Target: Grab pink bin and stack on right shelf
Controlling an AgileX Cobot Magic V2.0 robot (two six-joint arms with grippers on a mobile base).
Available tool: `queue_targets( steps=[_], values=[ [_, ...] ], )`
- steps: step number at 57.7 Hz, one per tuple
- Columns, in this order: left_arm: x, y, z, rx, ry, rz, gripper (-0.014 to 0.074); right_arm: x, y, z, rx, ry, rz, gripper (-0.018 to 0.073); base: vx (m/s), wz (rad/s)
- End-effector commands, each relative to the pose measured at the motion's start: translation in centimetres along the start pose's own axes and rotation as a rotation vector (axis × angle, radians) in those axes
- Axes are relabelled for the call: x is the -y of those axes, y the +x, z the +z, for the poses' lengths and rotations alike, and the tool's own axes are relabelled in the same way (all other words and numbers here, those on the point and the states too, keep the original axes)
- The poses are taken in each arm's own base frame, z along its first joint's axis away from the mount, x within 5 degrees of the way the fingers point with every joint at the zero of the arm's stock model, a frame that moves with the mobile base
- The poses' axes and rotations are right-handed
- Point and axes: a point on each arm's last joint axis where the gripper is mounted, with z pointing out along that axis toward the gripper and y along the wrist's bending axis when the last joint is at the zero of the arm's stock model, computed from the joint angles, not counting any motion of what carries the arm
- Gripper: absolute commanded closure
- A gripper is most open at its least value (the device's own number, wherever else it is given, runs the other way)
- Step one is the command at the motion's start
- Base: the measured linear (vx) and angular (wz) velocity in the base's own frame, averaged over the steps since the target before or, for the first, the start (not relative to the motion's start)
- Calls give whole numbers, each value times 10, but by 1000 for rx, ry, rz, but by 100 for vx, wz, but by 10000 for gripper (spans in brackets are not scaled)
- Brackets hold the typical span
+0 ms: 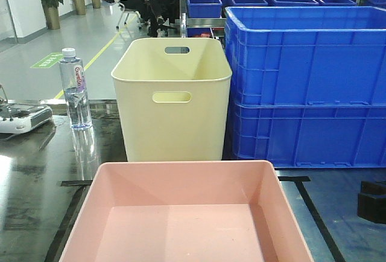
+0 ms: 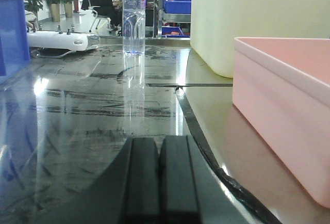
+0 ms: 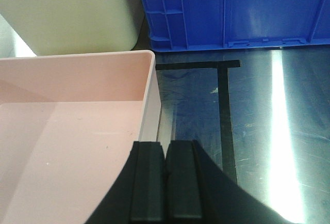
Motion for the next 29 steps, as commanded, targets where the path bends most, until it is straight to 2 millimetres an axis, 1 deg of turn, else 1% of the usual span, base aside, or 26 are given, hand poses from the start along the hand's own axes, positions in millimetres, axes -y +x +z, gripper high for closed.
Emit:
queue_targets(
  steps=[1, 21, 24, 26, 29],
  values=[
    [0, -3, 0, 74, 8, -5, 604, -2, -15, -9, 107, -20, -19, 572, 0, 0],
    [0, -3, 0, 74, 8, -5, 604, -2, -15, -9, 108, -19, -21, 572, 0, 0],
    [0, -3, 0, 74, 8, -5, 604, 1, -14, -8, 111, 10, -66, 572, 0, 0],
    [0, -3, 0, 74, 8, -5, 604, 4, -13, -7, 114, 42, -118, 572, 0, 0],
    [0, -3, 0, 75, 8, -5, 604, 10, -7, -10, 131, 88, -224, 572, 0, 0]
  ],
)
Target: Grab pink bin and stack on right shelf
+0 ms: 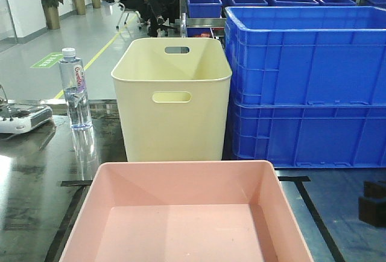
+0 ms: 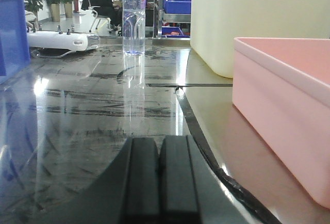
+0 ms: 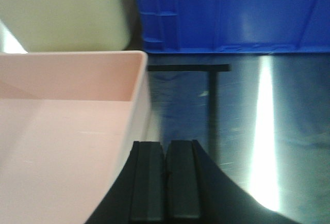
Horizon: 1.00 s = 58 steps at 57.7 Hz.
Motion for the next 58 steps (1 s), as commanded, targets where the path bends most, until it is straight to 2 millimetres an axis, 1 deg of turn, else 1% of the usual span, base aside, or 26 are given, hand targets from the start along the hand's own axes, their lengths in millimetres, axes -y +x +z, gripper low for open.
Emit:
queue_targets(
  steps=[1, 3, 6, 8, 10, 12, 15, 16, 19, 21, 23, 25, 30, 32, 34, 39, 49, 58],
  values=[
    [0, -3, 0, 75, 8, -5, 604, 8, -6, -12, 129, 59, -163, 571, 0, 0],
    [0, -3, 0, 75, 8, -5, 604, 14, 4, -17, 157, 87, -207, 571, 0, 0],
    [0, -3, 0, 75, 8, -5, 604, 22, 20, -22, 189, 115, -200, 571, 0, 0],
    [0, -3, 0, 75, 8, -5, 604, 27, 37, -25, 220, 122, -185, 571, 0, 0],
    [0, -3, 0, 75, 8, -5, 604, 31, 49, -26, 243, 136, -177, 571, 0, 0],
    [0, -3, 0, 75, 8, -5, 604, 33, 68, -25, 283, 136, -183, 571, 0, 0],
    [0, -3, 0, 75, 8, -5, 604, 35, 92, -26, 346, 134, -177, 571, 0, 0],
    [0, -3, 0, 75, 8, -5, 604, 35, 102, -23, 356, 126, -177, 571, 0, 0],
    [0, -3, 0, 75, 8, -5, 604, 35, 125, -21, 416, 112, -150, 571, 0, 0],
    [0, -3, 0, 75, 8, -5, 604, 35, 145, -17, 451, 98, -120, 571, 0, 0],
    [0, -3, 0, 75, 8, -5, 604, 35, 158, -14, 471, 90, -95, 571, 0, 0],
    [0, -3, 0, 75, 8, -5, 604, 36, 176, -10, 496, 88, -68, 571, 0, 0],
    [0, -3, 0, 75, 8, -5, 604, 40, 206, -2, 532, 123, -63, 571, 0, 0],
    [0, -3, 0, 75, 8, -5, 604, 42, 209, -4, 480, 163, -62, 571, 0, 0],
    [0, -3, 0, 75, 8, -5, 604, 43, 211, -7, 463, 192, -93, 571, 0, 0],
    [0, -3, 0, 75, 8, -5, 604, 44, 216, -8, 464, 223, -159, 571, 0, 0],
    [0, -3, 0, 75, 8, -5, 604, 43, 216, -7, 459, 189, -78, 569, 0, 0],
    [0, -3, 0, 75, 8, -5, 604, 43, 216, -7, 459, 187, -71, 568, 0, 0]
  ],
)
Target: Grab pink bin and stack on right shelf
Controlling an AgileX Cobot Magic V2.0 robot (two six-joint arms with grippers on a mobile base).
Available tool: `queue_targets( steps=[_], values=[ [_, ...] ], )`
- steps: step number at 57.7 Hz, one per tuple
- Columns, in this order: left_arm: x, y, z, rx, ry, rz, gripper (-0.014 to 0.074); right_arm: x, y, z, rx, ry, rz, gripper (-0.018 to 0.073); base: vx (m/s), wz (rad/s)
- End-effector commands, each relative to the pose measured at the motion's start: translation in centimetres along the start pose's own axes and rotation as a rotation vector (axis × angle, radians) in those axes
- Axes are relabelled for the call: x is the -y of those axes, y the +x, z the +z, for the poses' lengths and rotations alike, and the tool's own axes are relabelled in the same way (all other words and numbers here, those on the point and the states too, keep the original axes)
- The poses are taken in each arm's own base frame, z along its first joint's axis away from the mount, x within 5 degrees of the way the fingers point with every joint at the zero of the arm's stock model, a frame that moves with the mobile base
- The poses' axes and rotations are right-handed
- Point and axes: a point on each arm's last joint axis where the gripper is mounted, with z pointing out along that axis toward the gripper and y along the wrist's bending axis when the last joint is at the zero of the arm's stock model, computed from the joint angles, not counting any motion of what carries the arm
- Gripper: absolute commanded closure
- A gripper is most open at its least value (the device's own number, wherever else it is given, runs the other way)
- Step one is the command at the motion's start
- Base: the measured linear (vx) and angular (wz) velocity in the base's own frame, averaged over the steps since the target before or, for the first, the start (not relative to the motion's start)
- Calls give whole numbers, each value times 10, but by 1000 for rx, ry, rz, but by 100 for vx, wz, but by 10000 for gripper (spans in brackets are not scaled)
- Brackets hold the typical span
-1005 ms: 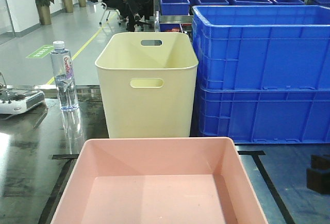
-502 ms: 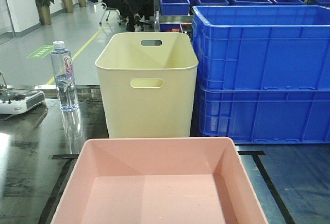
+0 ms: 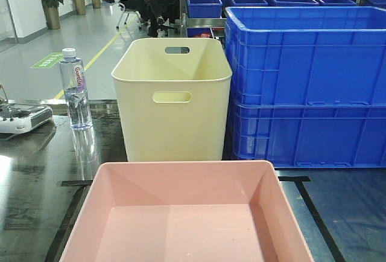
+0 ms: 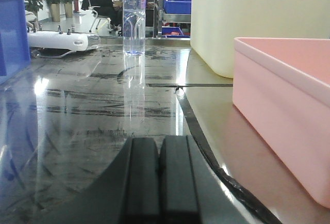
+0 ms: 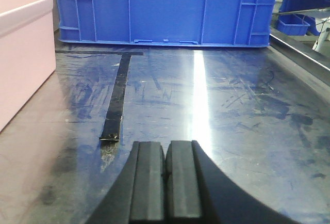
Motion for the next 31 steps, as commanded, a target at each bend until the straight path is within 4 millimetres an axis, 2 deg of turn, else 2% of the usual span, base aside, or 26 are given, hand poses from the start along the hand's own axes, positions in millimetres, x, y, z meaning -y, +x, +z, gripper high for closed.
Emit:
queue_targets(
  steps=[1, 31],
  values=[
    [0, -3, 0, 74, 8, -6, 604, 1, -7, -1, 84, 10, -7, 568, 0, 0],
    [0, -3, 0, 74, 8, -6, 604, 1, -7, -1, 83, 9, -7, 568, 0, 0]
  ],
)
